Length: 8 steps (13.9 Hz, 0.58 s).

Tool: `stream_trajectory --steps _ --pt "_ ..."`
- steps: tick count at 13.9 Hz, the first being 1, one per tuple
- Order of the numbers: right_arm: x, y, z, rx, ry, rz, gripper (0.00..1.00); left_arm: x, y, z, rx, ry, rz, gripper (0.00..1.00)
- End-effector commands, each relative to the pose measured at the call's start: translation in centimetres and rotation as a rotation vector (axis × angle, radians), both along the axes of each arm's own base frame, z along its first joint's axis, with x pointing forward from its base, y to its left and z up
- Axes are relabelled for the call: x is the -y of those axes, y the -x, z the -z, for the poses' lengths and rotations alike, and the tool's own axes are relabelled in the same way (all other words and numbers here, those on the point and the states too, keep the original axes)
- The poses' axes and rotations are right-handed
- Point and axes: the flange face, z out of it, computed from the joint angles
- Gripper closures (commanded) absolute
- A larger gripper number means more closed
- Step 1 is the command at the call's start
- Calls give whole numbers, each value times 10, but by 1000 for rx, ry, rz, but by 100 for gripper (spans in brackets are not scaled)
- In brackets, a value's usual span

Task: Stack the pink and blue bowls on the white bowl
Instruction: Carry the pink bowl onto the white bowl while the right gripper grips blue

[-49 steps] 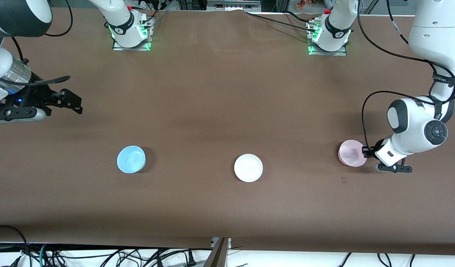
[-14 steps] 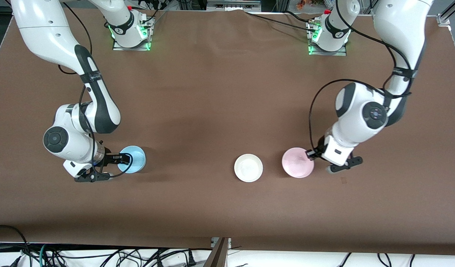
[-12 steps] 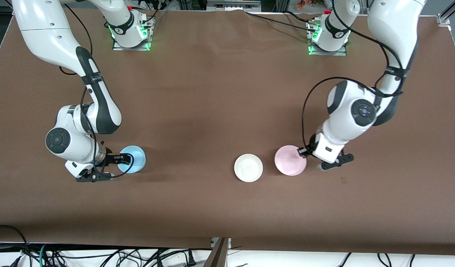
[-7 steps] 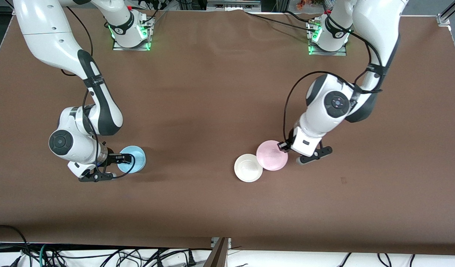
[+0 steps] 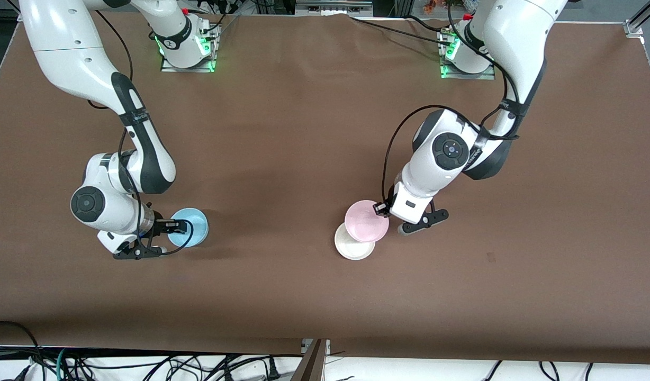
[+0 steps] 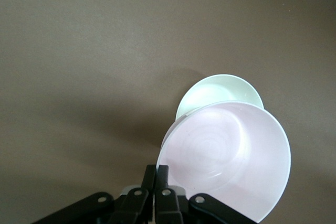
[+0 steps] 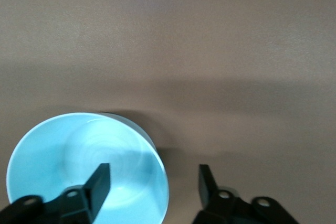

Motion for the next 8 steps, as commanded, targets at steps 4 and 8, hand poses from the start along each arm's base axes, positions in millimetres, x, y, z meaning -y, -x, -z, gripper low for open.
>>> stream_trajectory --steps 4,8 --pt "0 2 2 -8 -27 11 47 7 -19 7 16 8 -15 100" --pt "-1 4 6 -17 -34 16 66 21 -20 18 16 -9 -34 100"
